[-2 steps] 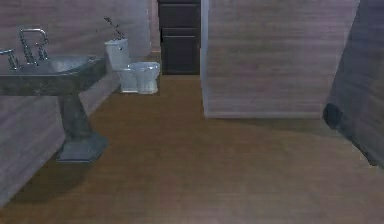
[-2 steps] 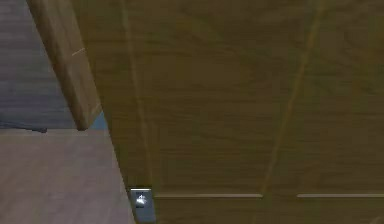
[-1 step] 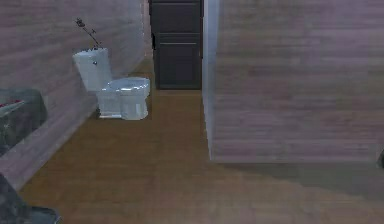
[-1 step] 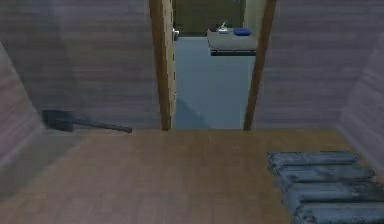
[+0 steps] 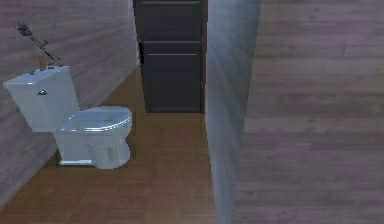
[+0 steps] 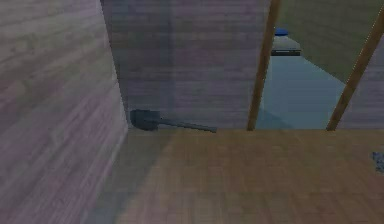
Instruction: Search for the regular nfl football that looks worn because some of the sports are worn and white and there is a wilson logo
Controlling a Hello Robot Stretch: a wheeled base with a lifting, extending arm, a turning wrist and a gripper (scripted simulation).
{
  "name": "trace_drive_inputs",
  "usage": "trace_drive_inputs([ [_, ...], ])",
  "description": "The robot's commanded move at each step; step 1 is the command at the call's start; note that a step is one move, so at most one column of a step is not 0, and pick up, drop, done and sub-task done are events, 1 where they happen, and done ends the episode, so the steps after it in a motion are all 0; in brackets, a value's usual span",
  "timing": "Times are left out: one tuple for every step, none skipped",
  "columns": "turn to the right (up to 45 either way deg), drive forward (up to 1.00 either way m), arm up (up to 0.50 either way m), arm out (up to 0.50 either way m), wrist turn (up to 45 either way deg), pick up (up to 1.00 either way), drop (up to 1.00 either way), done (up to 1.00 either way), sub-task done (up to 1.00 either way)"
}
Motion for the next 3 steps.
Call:
trace_drive_inputs([
  [-3.0,0.00,0.00,0.00,0.0,0.00,0.00,0.00,0.00],
  [0.0,1.00,0.00,0.00,0.0,0.00,0.00,0.00,0.00],
  [0.0,1.00,0.00,0.00,0.0,0.00,0.00,0.00,0.00],
])
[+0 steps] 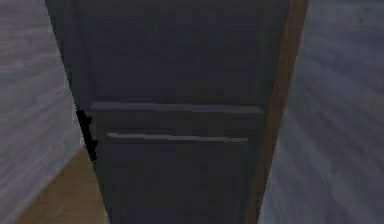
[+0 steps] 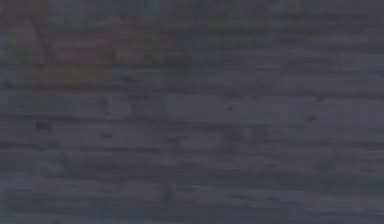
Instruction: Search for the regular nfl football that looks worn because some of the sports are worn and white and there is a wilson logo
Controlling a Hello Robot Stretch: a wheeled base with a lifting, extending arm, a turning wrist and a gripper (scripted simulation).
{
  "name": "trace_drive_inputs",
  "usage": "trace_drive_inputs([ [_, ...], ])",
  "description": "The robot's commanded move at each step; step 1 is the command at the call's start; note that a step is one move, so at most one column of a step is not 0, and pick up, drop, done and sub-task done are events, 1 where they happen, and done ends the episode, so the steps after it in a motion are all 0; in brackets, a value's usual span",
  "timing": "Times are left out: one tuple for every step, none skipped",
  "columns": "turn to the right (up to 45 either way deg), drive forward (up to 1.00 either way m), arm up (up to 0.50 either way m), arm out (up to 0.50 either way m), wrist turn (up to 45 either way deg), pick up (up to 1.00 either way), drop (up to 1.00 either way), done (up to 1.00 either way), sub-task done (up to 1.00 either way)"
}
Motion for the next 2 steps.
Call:
trace_drive_inputs([
  [-45.0,0.00,0.00,0.00,0.0,0.00,0.00,0.00,0.00],
  [-3.0,0.00,0.00,0.00,0.0,0.00,0.00,0.00,0.00],
])
